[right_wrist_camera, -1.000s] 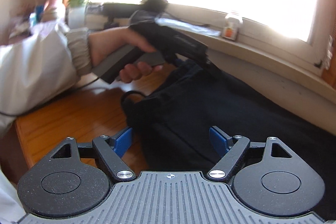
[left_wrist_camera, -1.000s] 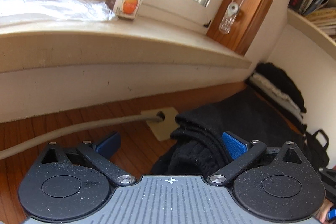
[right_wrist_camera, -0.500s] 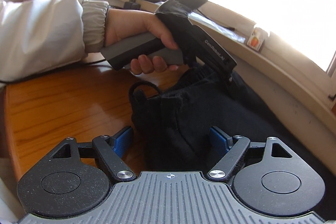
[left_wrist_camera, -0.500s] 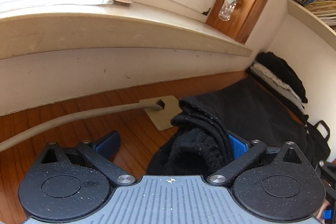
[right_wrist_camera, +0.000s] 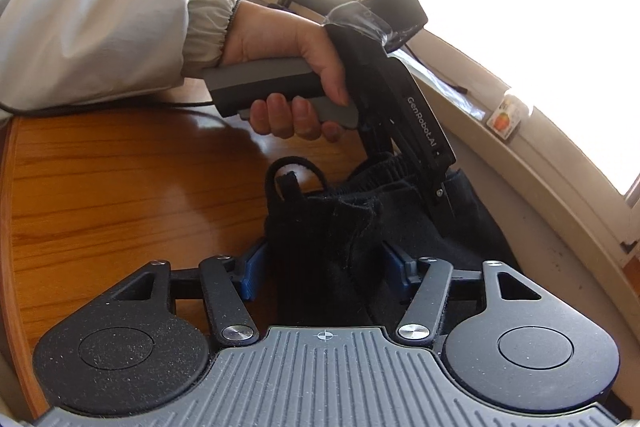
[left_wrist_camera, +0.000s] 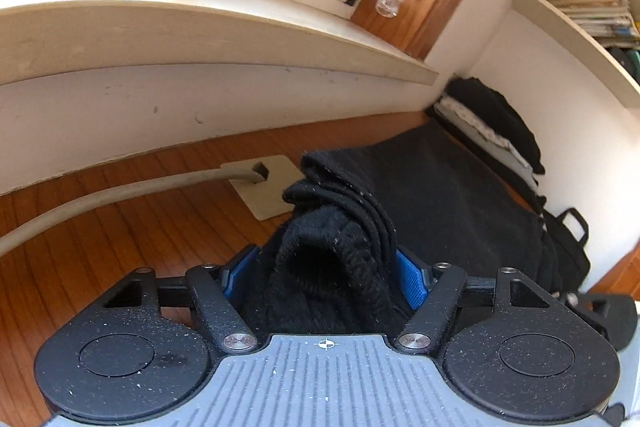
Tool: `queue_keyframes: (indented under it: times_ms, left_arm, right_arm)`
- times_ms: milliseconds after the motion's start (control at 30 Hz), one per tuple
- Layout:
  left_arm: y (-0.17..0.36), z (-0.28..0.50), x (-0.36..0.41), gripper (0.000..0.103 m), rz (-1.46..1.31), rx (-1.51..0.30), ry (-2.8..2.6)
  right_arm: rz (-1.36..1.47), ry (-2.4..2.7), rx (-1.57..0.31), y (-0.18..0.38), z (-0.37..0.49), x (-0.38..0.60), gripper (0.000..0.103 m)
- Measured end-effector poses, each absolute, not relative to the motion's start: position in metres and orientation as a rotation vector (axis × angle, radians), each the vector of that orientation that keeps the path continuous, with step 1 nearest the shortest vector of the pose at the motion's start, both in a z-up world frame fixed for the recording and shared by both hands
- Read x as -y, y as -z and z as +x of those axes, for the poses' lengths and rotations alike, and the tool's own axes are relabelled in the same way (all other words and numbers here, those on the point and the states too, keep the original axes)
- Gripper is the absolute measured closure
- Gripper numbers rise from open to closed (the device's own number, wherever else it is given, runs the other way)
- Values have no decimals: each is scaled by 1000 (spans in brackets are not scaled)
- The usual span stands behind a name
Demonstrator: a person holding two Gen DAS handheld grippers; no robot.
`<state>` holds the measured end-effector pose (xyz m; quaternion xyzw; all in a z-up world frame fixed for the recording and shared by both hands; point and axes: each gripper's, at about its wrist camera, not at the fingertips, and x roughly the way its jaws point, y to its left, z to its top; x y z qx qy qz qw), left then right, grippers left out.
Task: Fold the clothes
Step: 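Pinch the pants edge with the left gripper while the right gripper pinches it too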
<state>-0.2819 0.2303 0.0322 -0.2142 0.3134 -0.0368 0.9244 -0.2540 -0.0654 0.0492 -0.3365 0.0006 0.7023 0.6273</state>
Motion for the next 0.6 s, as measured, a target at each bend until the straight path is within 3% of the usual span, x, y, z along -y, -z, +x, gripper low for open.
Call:
queue_keyframes:
  times_ms: [133, 233, 333, 600]
  left_arm:
    - [-33, -280, -224, 33, -410, -654, 81]
    - [-32, -281, -224, 45, -412, -654, 69]
    - [-31, -283, -225, 55, -424, -647, 64]
    - [-30, -305, -221, 60, -453, -631, 23]
  right_arm:
    - [-743, -1628, -72, -52, -248, 55, 50]
    - [-791, -1598, -16, -50, -257, 53, 64]
    - [-800, -1579, 9, -51, -260, 52, 70]
    - [-801, -1575, 77, -58, -264, 60, 73]
